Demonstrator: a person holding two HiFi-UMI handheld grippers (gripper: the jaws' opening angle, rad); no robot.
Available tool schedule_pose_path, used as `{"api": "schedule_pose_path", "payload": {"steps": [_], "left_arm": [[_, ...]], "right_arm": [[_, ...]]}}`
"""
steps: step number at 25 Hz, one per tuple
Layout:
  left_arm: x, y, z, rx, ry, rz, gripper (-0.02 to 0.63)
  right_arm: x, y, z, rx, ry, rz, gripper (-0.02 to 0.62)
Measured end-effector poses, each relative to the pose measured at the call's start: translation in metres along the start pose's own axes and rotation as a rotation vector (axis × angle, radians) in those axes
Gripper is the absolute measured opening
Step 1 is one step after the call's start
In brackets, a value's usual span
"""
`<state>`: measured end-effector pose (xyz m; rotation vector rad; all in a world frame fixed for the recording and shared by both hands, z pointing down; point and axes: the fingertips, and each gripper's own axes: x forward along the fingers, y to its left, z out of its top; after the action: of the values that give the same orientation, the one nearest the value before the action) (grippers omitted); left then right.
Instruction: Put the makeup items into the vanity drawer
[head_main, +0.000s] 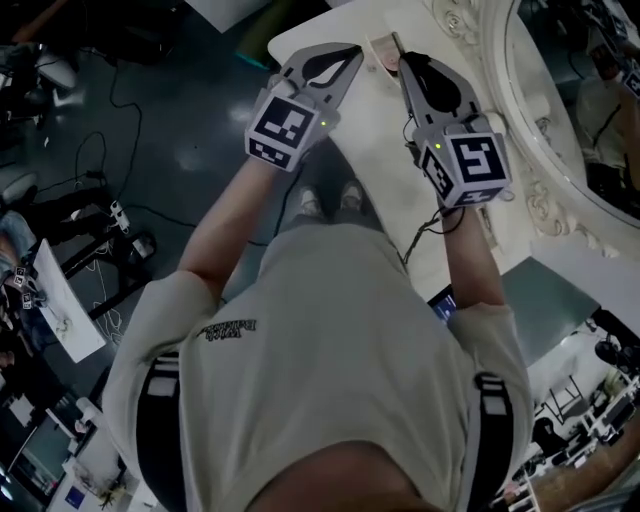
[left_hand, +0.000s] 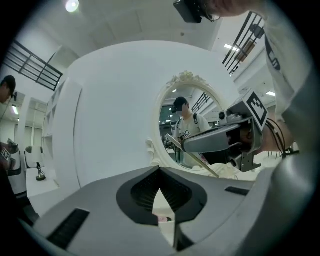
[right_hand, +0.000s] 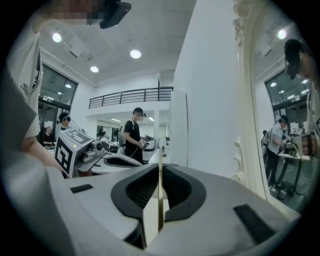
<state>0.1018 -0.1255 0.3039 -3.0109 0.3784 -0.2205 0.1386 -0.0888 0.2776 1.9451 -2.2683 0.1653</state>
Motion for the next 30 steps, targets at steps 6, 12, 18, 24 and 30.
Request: {"api": "schedule_pose_path", "payload": {"steps": [6,12,18,24,30], "left_arm": [[-0.052,0.009,0.044,0.004,-0.082,0.06,0.012],[-0.098,0.002,0.067,0.004,-0.131,0.115,0.012],[-0.123,-0.013,0.063,-0.012,-0.123,0.133,0.012],[-0.136,-0.023,0.06,-0.033,-0.11,0.135,0.012],[-0.135,-0.023,0.06,-0.038,-0.114,0.137,0.012]], "right_arm": [[-0.02,0.038,0.046,-0.026,-0.104,0.05,0.032],[-0.053,0.053,0.057,-0.044,-0.138,0.05,0.032],[-0.07,0.063,0.046,-0.003,-0.129,0.045,0.032],[-0.08,0.08,0.04,0.032,-0.135,0.068,0.032],[-0.081,0.085,0.038,0.037,-0.143,0.077,0.032]]}}
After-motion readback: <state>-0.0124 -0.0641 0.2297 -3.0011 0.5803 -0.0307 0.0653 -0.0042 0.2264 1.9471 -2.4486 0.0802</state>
